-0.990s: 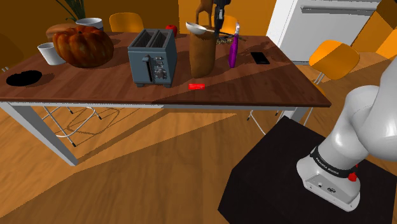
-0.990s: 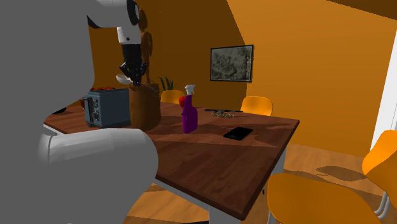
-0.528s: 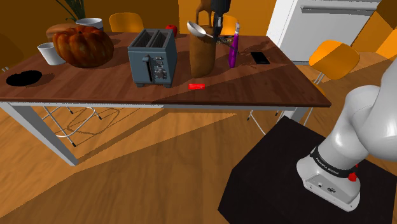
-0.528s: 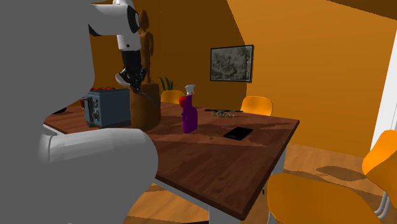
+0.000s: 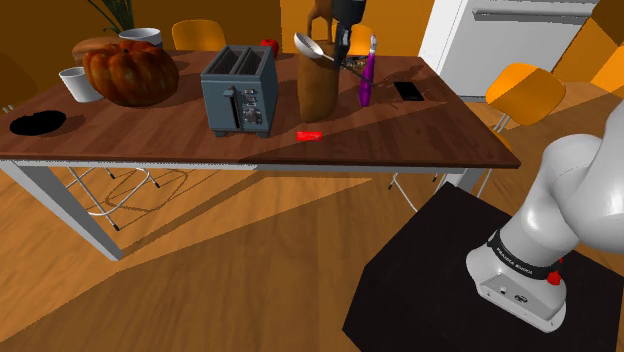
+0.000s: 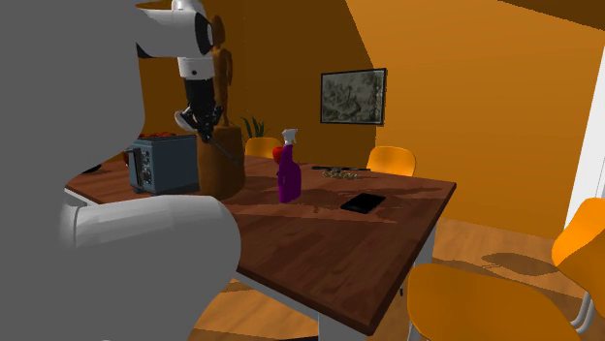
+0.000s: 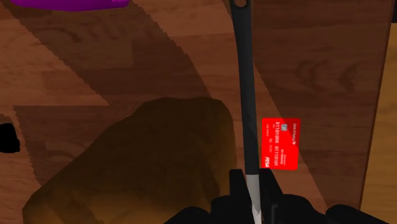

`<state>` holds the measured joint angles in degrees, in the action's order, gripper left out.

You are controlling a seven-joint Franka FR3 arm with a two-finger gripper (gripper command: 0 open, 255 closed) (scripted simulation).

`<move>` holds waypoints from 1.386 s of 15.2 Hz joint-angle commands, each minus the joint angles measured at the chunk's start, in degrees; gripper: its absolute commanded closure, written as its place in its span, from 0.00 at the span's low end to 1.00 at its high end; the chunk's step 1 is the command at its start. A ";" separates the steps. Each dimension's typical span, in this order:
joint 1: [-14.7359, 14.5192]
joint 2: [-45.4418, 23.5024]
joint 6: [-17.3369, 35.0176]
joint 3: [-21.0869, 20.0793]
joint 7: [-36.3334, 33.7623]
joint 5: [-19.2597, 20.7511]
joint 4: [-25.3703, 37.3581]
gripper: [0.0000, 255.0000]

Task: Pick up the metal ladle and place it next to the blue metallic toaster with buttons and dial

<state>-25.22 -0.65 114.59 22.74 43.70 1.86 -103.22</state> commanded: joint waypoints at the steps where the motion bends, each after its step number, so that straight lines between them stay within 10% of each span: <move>1: 0.41 -4.56 1.66 0.37 0.50 -0.07 -2.52 1.00; 12: 0.44 -6.96 9.68 0.51 0.82 -1.08 -8.32 1.00; 13: 0.14 1.53 12.02 0.13 0.53 -1.17 -7.30 1.00; 14: 0.15 1.53 12.02 0.13 0.53 -1.17 -7.30 0.00; 18: 2.92 17.58 29.53 -2.03 -11.26 12.91 -27.24 0.00; 21: 4.31 18.10 33.41 -2.69 -12.80 14.55 -29.89 0.00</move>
<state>-21.27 17.08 146.37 20.27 31.63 15.61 -131.84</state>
